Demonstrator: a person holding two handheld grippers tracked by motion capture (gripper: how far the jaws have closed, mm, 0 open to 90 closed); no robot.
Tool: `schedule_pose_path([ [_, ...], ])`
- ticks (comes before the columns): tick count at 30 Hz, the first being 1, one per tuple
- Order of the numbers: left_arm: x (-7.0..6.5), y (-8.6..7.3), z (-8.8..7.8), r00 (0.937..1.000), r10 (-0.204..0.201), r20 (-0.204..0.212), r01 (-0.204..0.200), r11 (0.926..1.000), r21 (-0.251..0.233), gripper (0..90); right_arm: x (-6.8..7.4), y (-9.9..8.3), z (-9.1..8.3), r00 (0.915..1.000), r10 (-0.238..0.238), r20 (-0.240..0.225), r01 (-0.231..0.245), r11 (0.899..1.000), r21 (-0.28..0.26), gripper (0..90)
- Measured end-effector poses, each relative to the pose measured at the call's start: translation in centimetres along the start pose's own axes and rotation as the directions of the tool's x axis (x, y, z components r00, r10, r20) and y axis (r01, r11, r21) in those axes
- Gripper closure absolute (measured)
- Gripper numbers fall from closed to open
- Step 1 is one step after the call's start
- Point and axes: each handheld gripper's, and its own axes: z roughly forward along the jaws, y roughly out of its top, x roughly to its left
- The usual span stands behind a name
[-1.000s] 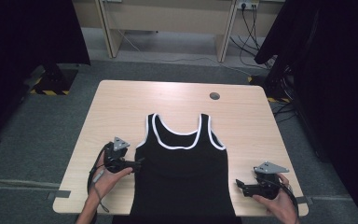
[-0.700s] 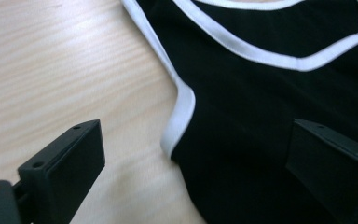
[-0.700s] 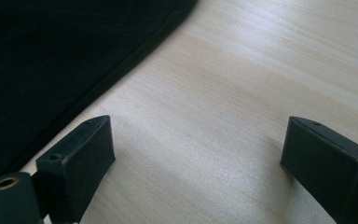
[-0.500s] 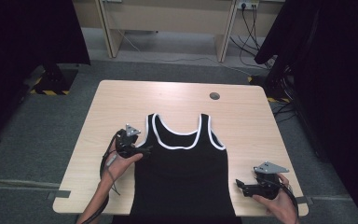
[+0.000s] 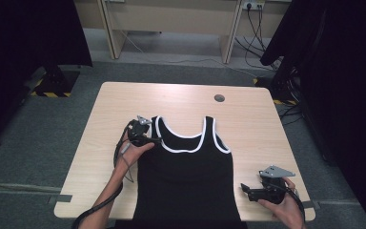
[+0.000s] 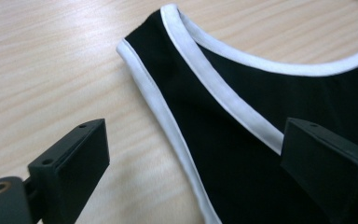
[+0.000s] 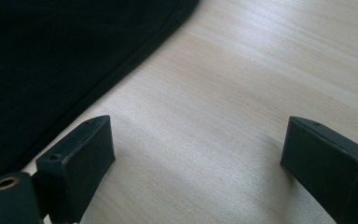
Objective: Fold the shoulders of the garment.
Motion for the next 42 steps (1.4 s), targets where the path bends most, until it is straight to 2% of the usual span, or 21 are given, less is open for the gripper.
schedule_pose_path([
  [3, 0.0, 0.3, 0.5, 1.0, -0.008, -0.005, 0.008, 1.0, 0.004, 7.1, 0.0, 0.0, 0.0, 1.0, 0.0, 0.0, 0.0, 1.0, 0.001, 9.7],
  [6, 0.0, 0.9, 1.3, 0.9998, 0.003, -0.022, -0.003, 0.9998, 0.018, 7.7, 0.0, 0.0, 0.0, 1.0, -0.001, -0.001, 0.001, 1.0, 0.0, 9.8],
  [13, -0.1, 2.0, 2.9, 0.9992, -0.015, -0.038, 0.017, 0.999, 0.04, 8.6, 0.0, 0.0, 0.0, 1.0, -0.002, -0.002, 0.002, 1.0, 0.001, 9.7],
  [15, -0.1, 2.0, 3.1, 0.9994, -0.009, -0.035, 0.011, 0.9988, 0.048, 13.7, 0.0, 0.0, 0.0, 1.0, -0.003, -0.002, 0.003, 1.0, 0.0, 9.8],
  [16, -0.2, 2.1, 3.4, 0.9995, -0.015, -0.028, 0.016, 0.9992, 0.036, 13.7, 0.0, 0.0, 0.0, 1.0, -0.004, -0.003, 0.004, 1.0, -0.001, 9.8],
  [21, -0.8, 2.1, 3.1, 0.9999, -0.016, -0.002, 0.016, 0.9998, 0.007, 34.0, 0.0, 0.0, 0.0, 1.0, -0.005, -0.004, 0.005, 1.0, 0.0, 9.8],
  [22, -1.0, 2.1, 3.0, 0.9998, -0.019, -0.001, 0.019, 0.9998, 0.002, 49.0, 0.0, 0.0, 0.0, 1.0, -0.006, -0.005, 0.006, 1.0, 0.0, 9.8],
  [24, -1.2, 1.9, 2.9, 0.9999, -0.016, 0.005, 0.016, 0.9998, -0.007, 59.4, 0.0, 0.0, 0.0, 1.0, -0.007, -0.006, 0.007, 1.0, -0.001, 9.8],
  [28, -1.2, 2.0, 2.8, 0.9996, -0.025, 0.015, 0.025, 0.9997, 0.006, 73.5, 0.1, 0.0, 0.0, 1.0, -0.007, -0.007, 0.007, 1.0, -0.001, 9.8],
  [32, -1.3, 2.1, 2.6, 0.9984, -0.031, 0.047, 0.03, 0.9995, 0.013, 80.0, 0.1, 0.0, 0.0, 1.0, -0.007, -0.007, 0.007, 1.0, -0.001, 9.7],
  [35, -1.4, 2.2, 2.1, 0.997, -0.032, 0.07, 0.033, 0.9994, -0.008, 81.4, 0.1, 0.0, 0.1, 1.0, -0.003, -0.007, 0.003, 1.0, 0.0, 9.7],
  [40, -1.9, 2.7, 0.1, 0.9935, -0.019, 0.112, 0.024, 0.9984, -0.051, 82.2, 0.1, 0.1, 0.1, 1.0, -0.003, -0.008, 0.003, 1.0, 0.0, 9.6],
  [42, -2.4, 2.8, -1.0, 0.9916, 0.003, 0.129, 0.007, 0.9975, -0.07, 82.2, 0.1, 0.1, 0.1, 1.0, -0.004, -0.007, 0.004, 1.0, 0.0, 9.7],
])
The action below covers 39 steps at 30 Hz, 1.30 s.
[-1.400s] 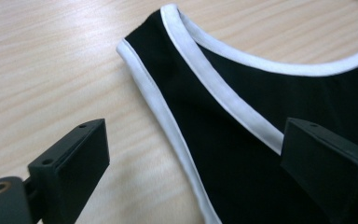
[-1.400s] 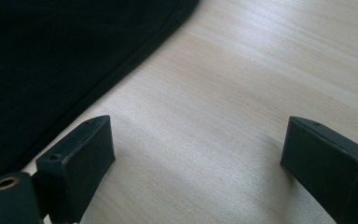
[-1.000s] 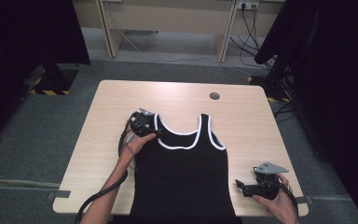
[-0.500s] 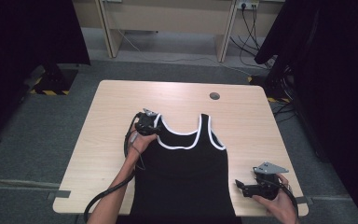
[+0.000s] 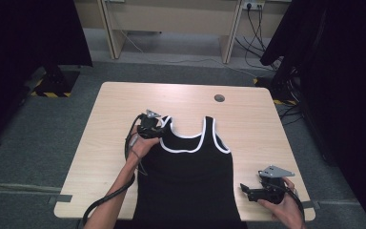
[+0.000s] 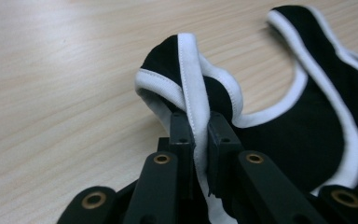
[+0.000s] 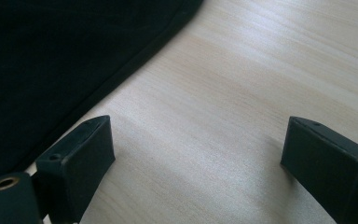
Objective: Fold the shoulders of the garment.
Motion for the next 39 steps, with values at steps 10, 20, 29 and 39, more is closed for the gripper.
schedule_pose_path([
  [10, -3.3, -2.3, -4.1, 0.9965, 0.078, 0.03, -0.076, 0.9943, -0.075, 80.6, 0.0, 0.0, 0.0, 1.0, -0.002, 0.0, 0.002, 1.0, -0.001, 9.7],
  [20, -4.7, -6.1, -4.6, 0.9962, 0.079, 0.038, -0.077, 0.9959, -0.048, 72.9, 0.0, 0.0, 0.0, 1.0, 0.001, -0.001, -0.001, 1.0, 0.0, 9.7],
  [29, -4.7, -6.0, -5.8, 0.9966, 0.064, 0.051, -0.06, 0.9954, -0.075, 55.9, 0.1, 0.0, 0.1, 1.0, -0.003, -0.001, 0.003, 1.0, -0.001, 9.3],
  [39, -5.4, -2.0, -1.7, 0.9974, 0.061, 0.039, -0.06, 0.9976, -0.036, 47.8, 0.1, 0.1, 0.1, 1.0, -0.001, -0.001, 0.001, 1.0, 0.001, 9.3],
])
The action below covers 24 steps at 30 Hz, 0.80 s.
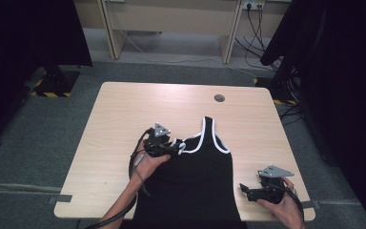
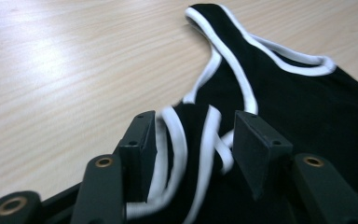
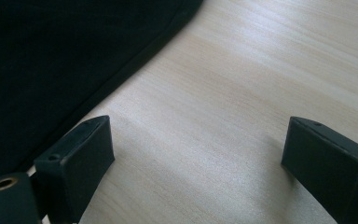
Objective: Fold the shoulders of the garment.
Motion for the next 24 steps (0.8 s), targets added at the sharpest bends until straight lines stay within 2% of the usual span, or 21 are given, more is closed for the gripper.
schedule_pose_path([
  [1, 0.0, 0.0, 0.0, 1.0, 0.0, 0.0, 0.0, 1.0, 0.0, 46.2, 0.0, 0.0, 0.0, 1.0, 0.0, 0.0, 0.0, 1.0, 0.0, 9.3],
  [2, 0.3, 0.4, 1.4, 0.9999, -0.008, -0.015, 0.009, 0.9996, 0.025, 44.2, 0.0, 0.0, 0.0, 1.0, -0.001, -0.001, 0.001, 1.0, 0.0, 9.3],
  [5, 0.7, 0.6, 2.8, 0.9998, -0.019, 0.004, 0.018, 0.9982, 0.057, 45.2, 0.0, 0.0, 0.0, 1.0, -0.001, -0.002, 0.001, 1.0, 0.0, 9.3],
  [7, 1.0, 0.6, 3.5, 0.9976, -0.04, 0.056, 0.037, 0.9982, 0.048, 55.0, 0.0, 0.0, 0.0, 1.0, -0.001, -0.001, 0.001, 1.0, 0.0, 9.3],
  [8, 1.0, 0.5, 3.6, 0.9969, -0.035, 0.07, 0.032, 0.9986, 0.042, 62.5, 0.0, 0.0, 0.0, 1.0, 0.0, -0.002, 0.0, 1.0, 0.001, 9.3],
  [9, 1.0, 0.4, 3.5, 0.9979, -0.015, 0.062, 0.012, 0.9989, 0.046, 73.0, 0.0, 0.0, 0.0, 1.0, -0.002, -0.001, 0.002, 1.0, -0.001, 9.2],
  [10, 1.0, 0.3, 3.3, 0.9984, 0.002, 0.057, -0.005, 0.999, 0.044, 79.4, 0.0, 0.0, 0.0, 1.0, -0.001, -0.002, 0.001, 1.0, 0.0, 9.3],
  [12, 0.9, 0.1, 2.4, 0.9969, -0.004, 0.079, 0.002, 0.9998, 0.022, 83.3, 0.0, 0.0, 0.0, 1.0, 0.0, -0.002, 0.0, 1.0, 0.001, 9.3],
  [17, 0.7, -0.4, -0.6, 0.9971, 0.011, 0.076, -0.008, 0.9993, -0.036, 84.2, 0.0, 0.0, 0.0, 1.0, -0.001, -0.002, 0.001, 1.0, 0.001, 9.3],
  [20, 0.4, -1.3, -2.6, 0.997, 0.017, 0.076, -0.011, 0.9973, -0.073, 84.0, 0.1, 0.0, 0.0, 1.0, -0.002, 0.0, 0.002, 1.0, 0.0, 9.3],
  [22, 0.0, -2.2, -3.8, 0.9965, 0.023, 0.08, -0.015, 0.9952, -0.097, 83.9, 0.1, 0.0, 0.0, 1.0, -0.002, -0.001, 0.002, 1.0, 0.0, 9.2],
  [23, 0.0, -2.2, -3.8, 0.9965, 0.023, 0.08, -0.015, 0.9952, -0.097, 83.8, 0.1, 0.0, 0.1, 1.0, -0.003, -0.001, 0.003, 1.0, 0.0, 9.2],
  [24, -0.6, -3.4, -4.7, 0.9965, 0.029, 0.078, -0.021, 0.9941, -0.106, 83.7, 0.1, 0.1, 0.1, 1.0, -0.003, -0.001, 0.003, 1.0, 0.001, 9.2],
])
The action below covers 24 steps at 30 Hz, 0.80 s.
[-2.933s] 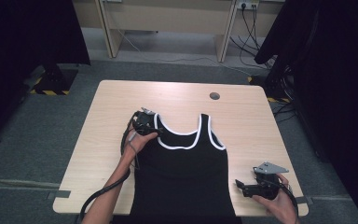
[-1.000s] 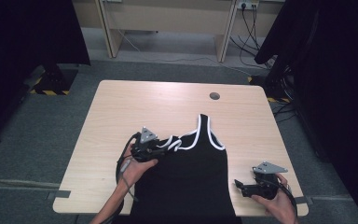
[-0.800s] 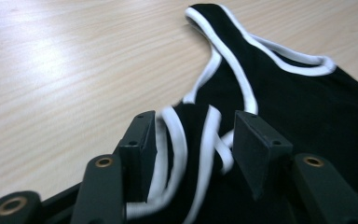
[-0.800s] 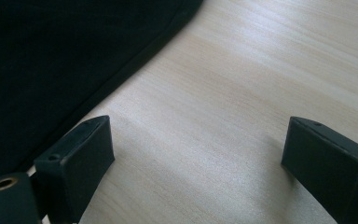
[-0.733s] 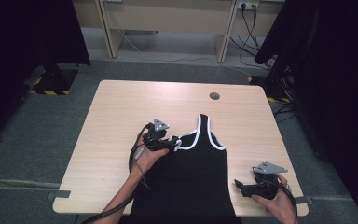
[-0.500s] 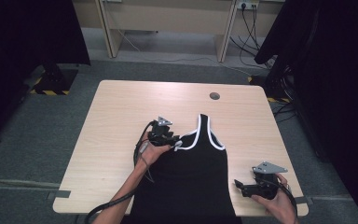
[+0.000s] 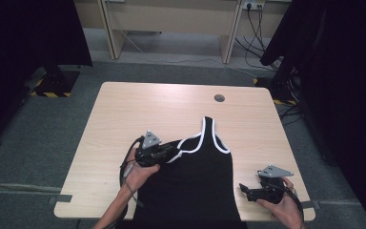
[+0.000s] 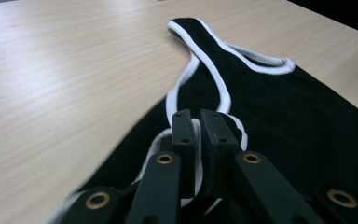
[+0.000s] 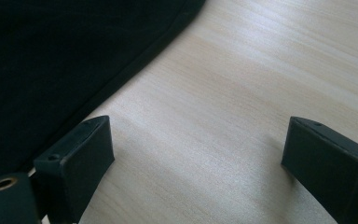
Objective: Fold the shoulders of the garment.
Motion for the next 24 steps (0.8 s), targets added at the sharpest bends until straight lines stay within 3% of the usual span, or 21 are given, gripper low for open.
schedule_pose_path([
  [3, -0.5, -1.1, -0.8, 1.0, -0.002, 0.004, 0.002, 1.0, -0.006, 83.4, 0.0, 0.0, 0.0, 1.0, 0.004, 0.0, -0.004, 1.0, -0.001, 9.2],
  [7, -0.8, -4.1, -2.7, 0.9999, -0.009, 0.011, 0.009, 0.9999, 0.006, 82.5, 0.0, 0.0, 0.0, 1.0, -0.003, 0.001, 0.003, 1.0, -0.002, 9.2],
  [13, -0.8, -6.1, -3.9, 0.9992, -0.031, 0.024, 0.031, 0.9992, 0.027, 75.6, 0.1, 0.2, 0.2, 1.0, -0.004, -0.001, 0.004, 1.0, -0.001, 8.8],
  [19, -1.0, -6.2, -4.6, 0.9974, -0.06, 0.04, 0.06, 0.9982, -0.004, 57.1, 0.1, 0.2, 0.2, 1.0, -0.006, -0.002, 0.006, 1.0, 0.0, 8.7],
  [24, -0.3, -6.1, -4.5, 0.9984, -0.055, -0.013, 0.055, 0.9983, 0.019, 47.4, 0.0, 0.4, 0.3, 0.9999, -0.004, -0.009, 0.004, 1.0, 0.007, 8.9],
])
